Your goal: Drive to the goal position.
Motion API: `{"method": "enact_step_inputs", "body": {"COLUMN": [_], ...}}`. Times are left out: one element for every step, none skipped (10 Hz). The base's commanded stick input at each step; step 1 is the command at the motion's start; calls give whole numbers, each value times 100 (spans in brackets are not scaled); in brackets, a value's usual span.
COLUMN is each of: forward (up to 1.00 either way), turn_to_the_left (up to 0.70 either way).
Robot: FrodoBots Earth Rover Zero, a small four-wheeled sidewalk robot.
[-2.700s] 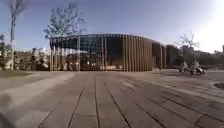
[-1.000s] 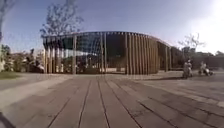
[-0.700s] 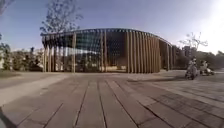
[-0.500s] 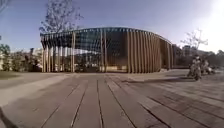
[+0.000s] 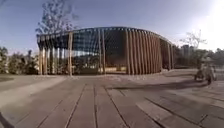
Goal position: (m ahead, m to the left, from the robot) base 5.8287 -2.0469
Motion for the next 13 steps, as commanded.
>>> {"method": "enact_step_inputs", "body": {"forward": [70, 70, 70, 70, 70, 70, 70, 70, 70, 70, 70, 70, 70], "turn_to_the_left": [-27, -23, -21, -18, -13, -7, -2, 0, 0, 0, 0, 0, 0]}}
